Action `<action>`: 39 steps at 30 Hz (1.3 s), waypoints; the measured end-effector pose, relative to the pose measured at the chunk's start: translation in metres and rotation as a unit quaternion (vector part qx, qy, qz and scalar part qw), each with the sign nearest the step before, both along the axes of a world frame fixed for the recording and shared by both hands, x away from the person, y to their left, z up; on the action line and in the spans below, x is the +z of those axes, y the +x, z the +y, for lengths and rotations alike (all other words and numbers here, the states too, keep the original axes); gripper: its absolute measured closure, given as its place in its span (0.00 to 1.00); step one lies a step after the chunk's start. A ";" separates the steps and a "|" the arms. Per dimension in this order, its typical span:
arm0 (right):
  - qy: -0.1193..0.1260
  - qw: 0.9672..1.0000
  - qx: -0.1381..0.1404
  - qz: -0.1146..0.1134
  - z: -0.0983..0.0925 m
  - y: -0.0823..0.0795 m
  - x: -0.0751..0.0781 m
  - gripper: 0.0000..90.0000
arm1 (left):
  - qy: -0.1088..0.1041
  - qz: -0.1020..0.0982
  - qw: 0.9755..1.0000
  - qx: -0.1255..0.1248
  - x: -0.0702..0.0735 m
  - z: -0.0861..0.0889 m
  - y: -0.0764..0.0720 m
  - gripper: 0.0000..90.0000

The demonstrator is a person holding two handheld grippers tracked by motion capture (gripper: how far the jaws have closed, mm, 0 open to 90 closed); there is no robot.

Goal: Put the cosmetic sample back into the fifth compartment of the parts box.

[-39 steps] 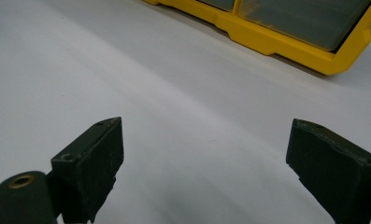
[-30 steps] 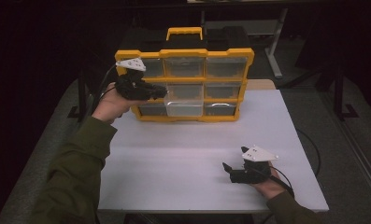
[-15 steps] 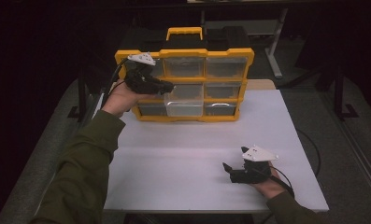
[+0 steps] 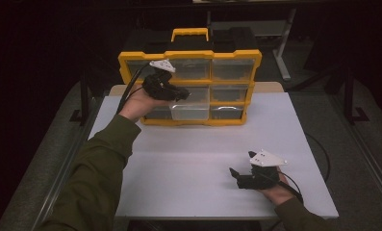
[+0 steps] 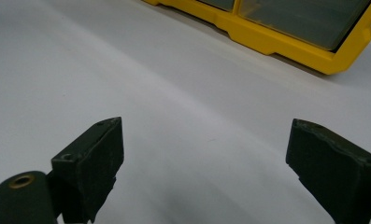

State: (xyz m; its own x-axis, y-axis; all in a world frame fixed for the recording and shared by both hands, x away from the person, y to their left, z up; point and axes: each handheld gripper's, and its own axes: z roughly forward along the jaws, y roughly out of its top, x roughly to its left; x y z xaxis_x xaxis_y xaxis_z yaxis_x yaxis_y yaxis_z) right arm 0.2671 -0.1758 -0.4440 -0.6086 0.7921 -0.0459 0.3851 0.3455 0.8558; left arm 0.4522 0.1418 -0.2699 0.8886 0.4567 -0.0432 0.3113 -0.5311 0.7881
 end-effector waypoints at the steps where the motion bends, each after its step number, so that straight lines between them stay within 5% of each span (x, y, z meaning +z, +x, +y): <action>1: 0.000 1.000 0.000 0.000 0.000 0.000 0.000 0.12 | 0.003 0.000 1.000 -0.002 -0.001 -0.001 0.000 0.90; 7: 0.000 1.000 0.000 0.000 0.000 0.000 0.000 0.12 | 0.011 0.001 1.000 -0.005 -0.005 -0.004 0.002 0.89; 14: 0.000 1.000 0.000 0.000 0.000 0.000 0.000 0.12 | 0.001 -0.001 1.000 -0.003 -0.003 -0.002 0.002 0.84; 20: -0.001 1.000 0.000 -0.001 0.000 0.000 0.000 0.12 | -0.008 0.005 1.000 -0.004 0.000 0.001 0.000 0.89; 24: 0.000 1.000 0.000 0.000 0.000 0.000 0.000 0.12 | -0.017 0.013 1.000 -0.007 0.004 0.003 -0.004 0.99; 39: -0.003 1.000 -0.002 -0.001 0.000 0.000 0.000 0.12 | -0.027 0.016 0.999 -0.034 0.006 0.010 -0.032 0.99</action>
